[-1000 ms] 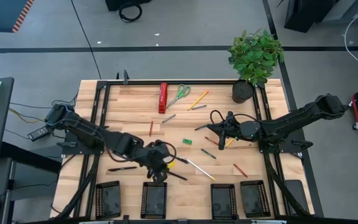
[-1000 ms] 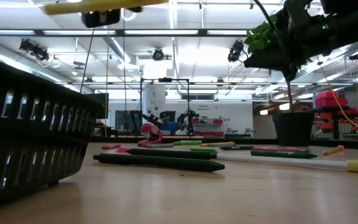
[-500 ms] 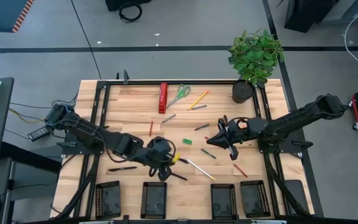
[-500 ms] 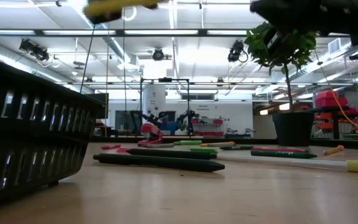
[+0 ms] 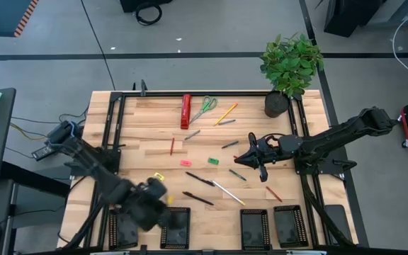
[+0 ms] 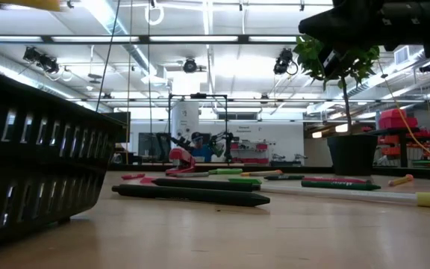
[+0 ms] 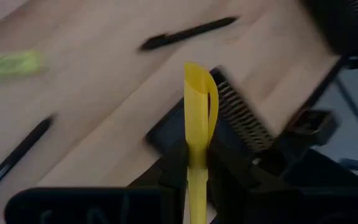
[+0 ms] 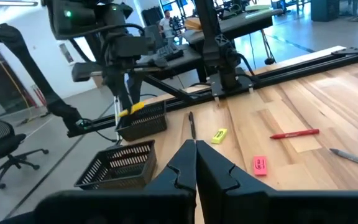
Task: Sort crayons/erasers/pens/pencils in bins
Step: Put the yellow pen into the left black bin
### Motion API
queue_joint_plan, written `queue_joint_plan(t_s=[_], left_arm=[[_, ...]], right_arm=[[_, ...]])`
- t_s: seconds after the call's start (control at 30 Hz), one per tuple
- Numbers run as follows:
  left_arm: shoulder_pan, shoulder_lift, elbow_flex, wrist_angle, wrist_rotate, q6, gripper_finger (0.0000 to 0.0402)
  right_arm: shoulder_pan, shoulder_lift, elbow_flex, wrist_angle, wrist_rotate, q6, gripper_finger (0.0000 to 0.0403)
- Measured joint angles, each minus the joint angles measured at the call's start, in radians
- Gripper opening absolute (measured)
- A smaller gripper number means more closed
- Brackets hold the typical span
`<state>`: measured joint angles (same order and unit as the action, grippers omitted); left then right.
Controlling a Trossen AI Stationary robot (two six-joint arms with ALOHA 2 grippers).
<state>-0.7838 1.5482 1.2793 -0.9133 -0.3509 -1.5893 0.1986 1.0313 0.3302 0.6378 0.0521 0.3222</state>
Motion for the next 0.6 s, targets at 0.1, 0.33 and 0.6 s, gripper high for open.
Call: queue_joint_plan(t_s=[0.1, 0.33, 0.6], left_arm=[[-0.09, -0.019, 0.0, -0.111, -0.026, -0.174, 0.0057], [-0.272, -0.026, -0.007, -0.25, 0.042, -0.508, 0.0056], [-0.331, 0.025, -0.01, -0.25, 0.072, -0.522, 0.0056]], right_arm=[[0.0, 0.0, 0.0, 0.0, 0.0, 0.0, 0.0011], [0.0, 0.0, -0.001, 0.0, 0.015, -0.001, 0.0011], [0.0, 0.0, -0.001, -0.016, 0.075, -0.001, 0.0011]])
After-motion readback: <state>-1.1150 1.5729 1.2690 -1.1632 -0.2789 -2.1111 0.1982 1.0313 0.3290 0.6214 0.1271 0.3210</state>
